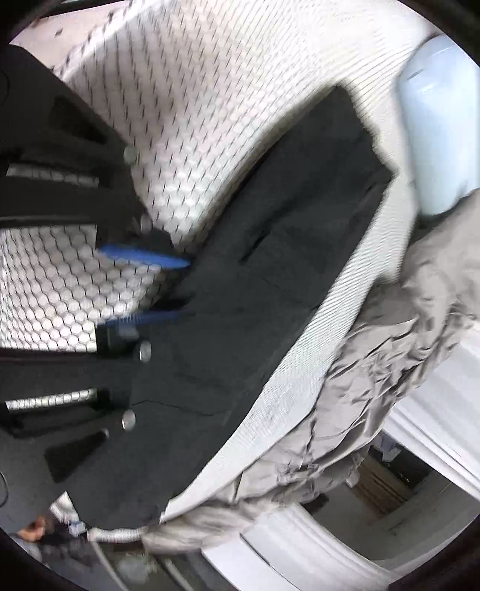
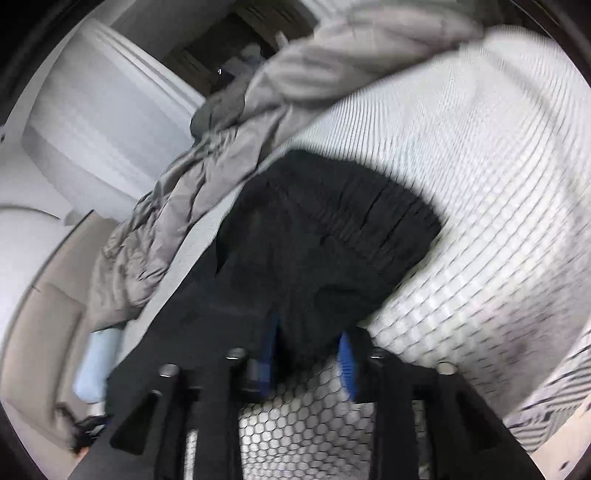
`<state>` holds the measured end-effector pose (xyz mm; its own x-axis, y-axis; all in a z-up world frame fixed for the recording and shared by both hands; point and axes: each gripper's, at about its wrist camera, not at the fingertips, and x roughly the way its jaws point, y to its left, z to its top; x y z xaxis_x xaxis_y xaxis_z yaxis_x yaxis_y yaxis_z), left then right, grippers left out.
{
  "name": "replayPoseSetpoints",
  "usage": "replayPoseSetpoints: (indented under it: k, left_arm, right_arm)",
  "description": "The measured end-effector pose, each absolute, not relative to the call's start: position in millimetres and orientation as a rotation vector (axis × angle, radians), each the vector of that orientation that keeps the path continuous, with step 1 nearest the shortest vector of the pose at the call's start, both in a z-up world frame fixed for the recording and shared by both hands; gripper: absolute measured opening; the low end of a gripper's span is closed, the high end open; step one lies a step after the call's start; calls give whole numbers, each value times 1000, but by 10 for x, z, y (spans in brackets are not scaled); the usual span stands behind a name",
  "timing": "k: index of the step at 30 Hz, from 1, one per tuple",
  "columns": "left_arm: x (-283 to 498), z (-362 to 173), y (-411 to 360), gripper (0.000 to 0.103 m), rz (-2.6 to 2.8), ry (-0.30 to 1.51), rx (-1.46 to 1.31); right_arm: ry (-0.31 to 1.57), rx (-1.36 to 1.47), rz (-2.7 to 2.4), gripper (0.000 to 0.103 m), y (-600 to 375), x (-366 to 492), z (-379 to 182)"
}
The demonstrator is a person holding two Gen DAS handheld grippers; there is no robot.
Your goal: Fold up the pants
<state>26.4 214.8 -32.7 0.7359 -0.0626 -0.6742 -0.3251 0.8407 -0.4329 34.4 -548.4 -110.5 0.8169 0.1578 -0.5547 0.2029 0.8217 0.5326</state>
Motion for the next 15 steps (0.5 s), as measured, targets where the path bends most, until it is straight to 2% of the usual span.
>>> replayPoseSetpoints:
  k: [1,3,5,7,9,10,15]
  left_arm:
    - [185,-256,2149,57,184,711,-546]
    - [86,-112,2147,75,204,659,-541]
    - [79,38,2088,76,171,642,-526]
    - [112,181,1981,86,125,620,-506]
    - [236,303,1801,96,58,621,-453]
    - [319,342,1699,102,22,629,-424]
    - [680,411,1227,102,-39,668,-274]
  right_arm:
    - [586,584,-58,49,-5471,277,-1008]
    - [514,539,-87,67,-5470,153,-833]
    - [464,456,-101,71,-5359,159,-614]
    - [445,394,-80,73,-5196,210,-453]
    - [460,325,4,89,-4938,353,-345]
    - [493,287,63,91,-4765,482,-324]
    - [667,142,253,93,-4000,1086,-441]
